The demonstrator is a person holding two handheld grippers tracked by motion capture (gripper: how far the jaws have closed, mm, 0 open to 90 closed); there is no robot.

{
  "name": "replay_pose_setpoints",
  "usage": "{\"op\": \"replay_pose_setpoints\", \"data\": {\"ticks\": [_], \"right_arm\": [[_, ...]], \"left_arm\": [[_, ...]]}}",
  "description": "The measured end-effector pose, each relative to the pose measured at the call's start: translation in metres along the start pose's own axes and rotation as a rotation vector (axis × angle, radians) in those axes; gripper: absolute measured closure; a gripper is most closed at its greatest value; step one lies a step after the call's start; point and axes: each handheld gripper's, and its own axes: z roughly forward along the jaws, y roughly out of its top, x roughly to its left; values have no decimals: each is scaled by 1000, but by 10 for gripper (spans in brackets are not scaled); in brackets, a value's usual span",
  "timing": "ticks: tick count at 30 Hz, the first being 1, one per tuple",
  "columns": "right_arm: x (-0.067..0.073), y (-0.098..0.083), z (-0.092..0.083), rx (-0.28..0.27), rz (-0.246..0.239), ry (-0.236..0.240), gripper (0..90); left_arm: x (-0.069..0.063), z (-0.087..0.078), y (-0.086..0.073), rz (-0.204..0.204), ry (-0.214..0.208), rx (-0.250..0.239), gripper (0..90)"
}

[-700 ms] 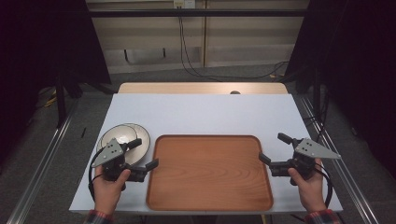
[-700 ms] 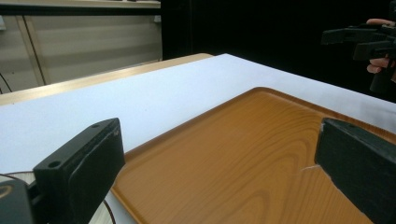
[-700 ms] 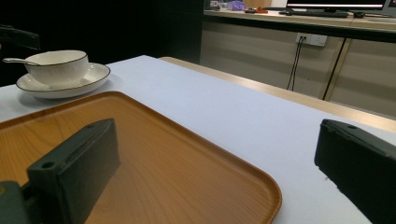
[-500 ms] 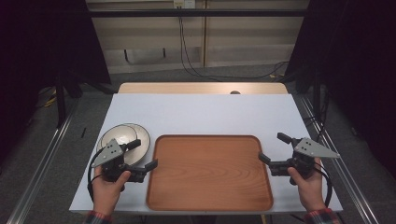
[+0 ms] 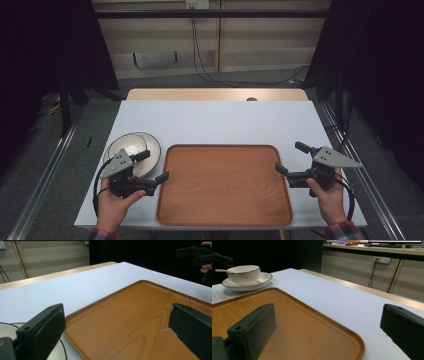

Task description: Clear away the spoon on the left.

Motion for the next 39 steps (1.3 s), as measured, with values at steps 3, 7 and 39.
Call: {"op": "replay_pose_setpoints", "data": {"ticks": [3, 7, 39], "right_arm": [[-1, 0, 1, 0, -2, 1, 1], [-1, 0, 2, 1, -1, 4, 1], [-1, 1, 9, -4, -5, 14, 5]], "left_arm": [[-1, -1, 0, -6, 9, -4, 3], [-1, -3, 0, -15, 32, 9, 3], [21, -43, -17, -72, 114, 125, 886]]}}
